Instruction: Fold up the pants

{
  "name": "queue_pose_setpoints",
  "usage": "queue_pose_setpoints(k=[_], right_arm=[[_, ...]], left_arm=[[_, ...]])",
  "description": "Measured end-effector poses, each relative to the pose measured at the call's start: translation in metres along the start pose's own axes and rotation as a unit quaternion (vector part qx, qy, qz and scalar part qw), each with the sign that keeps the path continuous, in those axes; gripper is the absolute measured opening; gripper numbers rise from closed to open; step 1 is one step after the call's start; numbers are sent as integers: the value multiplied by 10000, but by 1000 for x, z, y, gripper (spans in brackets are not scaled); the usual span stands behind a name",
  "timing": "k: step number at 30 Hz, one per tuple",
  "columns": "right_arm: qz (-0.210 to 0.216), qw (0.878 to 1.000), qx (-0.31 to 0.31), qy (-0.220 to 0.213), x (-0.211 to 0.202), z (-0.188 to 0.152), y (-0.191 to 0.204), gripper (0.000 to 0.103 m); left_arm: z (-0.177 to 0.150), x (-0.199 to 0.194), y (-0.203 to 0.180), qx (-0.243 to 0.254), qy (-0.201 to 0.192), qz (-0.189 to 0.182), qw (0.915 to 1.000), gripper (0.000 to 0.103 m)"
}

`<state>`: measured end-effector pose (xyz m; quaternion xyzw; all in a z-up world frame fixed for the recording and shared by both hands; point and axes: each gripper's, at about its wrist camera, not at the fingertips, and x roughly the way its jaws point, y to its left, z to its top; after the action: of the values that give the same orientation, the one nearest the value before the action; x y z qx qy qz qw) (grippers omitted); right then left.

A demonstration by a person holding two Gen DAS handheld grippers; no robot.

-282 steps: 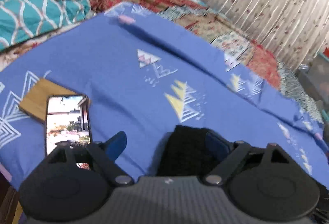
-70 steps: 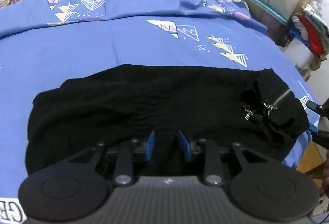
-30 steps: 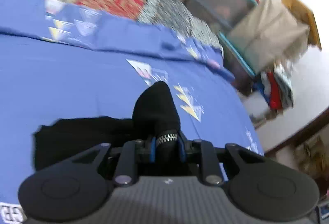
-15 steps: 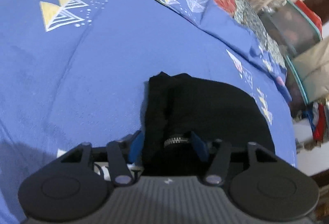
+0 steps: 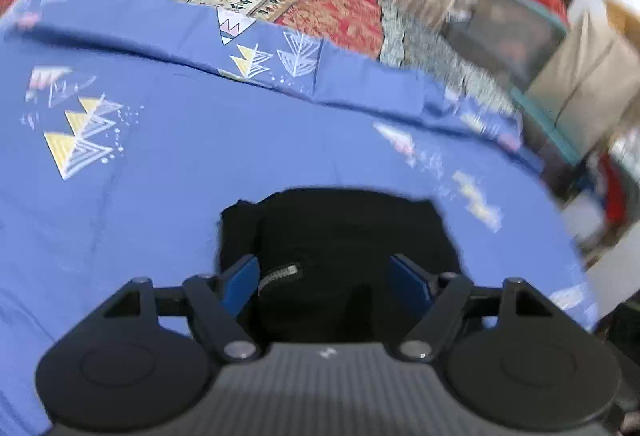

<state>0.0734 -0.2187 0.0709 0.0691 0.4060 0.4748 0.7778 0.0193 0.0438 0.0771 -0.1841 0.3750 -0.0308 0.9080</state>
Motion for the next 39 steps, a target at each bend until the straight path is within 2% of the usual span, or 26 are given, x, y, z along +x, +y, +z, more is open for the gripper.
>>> queue_pose_setpoints(k=[3, 5, 6, 8, 11, 12, 14, 16, 18, 22, 25, 29, 32, 34, 35, 36, 37, 39], right_arm=[[16, 9988, -155, 457, 20, -22, 14, 24], [15, 9980, -73, 624, 26, -29, 12, 20], [62, 9981, -2, 614, 24, -29, 10, 19], [141, 9983, 51, 570, 16, -27, 8, 19], [191, 9993, 19, 311, -6, -25, 2, 23], [194, 9997, 31, 131, -16, -23, -2, 28], [131, 9992, 190, -319, -38, -22, -15, 47], [-93, 9953, 510, -817, -60, -23, -33, 78], [-352, 9894, 865, -1112, -73, -27, -53, 87], [-524, 9784, 1733, -996, -71, -33, -96, 88], [-417, 9758, 1956, -886, -58, -32, -111, 88], [-112, 9775, 1989, -693, -42, -23, -120, 88], [193, 9780, 2025, -456, -19, -13, -122, 89], [387, 9763, 2105, -316, -6, -14, -122, 86], [471, 9747, 2166, -277, -1, -12, -120, 80], [514, 9739, 2198, -241, 2, -9, -117, 62], [514, 9733, 2225, -218, 3, -4, -113, 56], [446, 9763, 2103, -264, -3, 9, -100, 46]], left_arm=[[-18, 25, -4, 399, 399, 802, 9952, 72], [-31, 37, 4, 408, 434, 1078, 9924, 76], [-35, 38, 12, 249, 425, 1120, 9925, 81], [-36, 33, 23, -122, 433, 965, 9943, 83], [-31, 20, 28, -269, 361, 881, 9951, 92], [-31, 15, 29, -270, 309, 846, 9956, 97], [-31, 6, 34, -352, 245, 659, 9969, 103], [-33, 6, 42, -557, 339, 378, 9972, 103], [-35, 12, 51, -827, 525, 81, 9952, 103], [-43, 27, 68, -1525, 841, -323, 9842, 103], [-45, 37, 77, -1920, 963, -639, 9746, 103], [-39, 47, 74, -1855, 967, -721, 9752, 103], [-37, 56, 70, -1820, 923, -1021, 9736, 103], [-37, 64, 70, -1842, 854, -1106, 9729, 101], [-37, 68, 71, -1906, 810, -1125, 9718, 97], [-35, 69, 73, -1998, 754, -1196, 9696, 81], [-31, 68, 73, -2069, 736, -1241, 9677, 77], [-18, 64, 72, -2094, 737, -1306, 9663, 57]])
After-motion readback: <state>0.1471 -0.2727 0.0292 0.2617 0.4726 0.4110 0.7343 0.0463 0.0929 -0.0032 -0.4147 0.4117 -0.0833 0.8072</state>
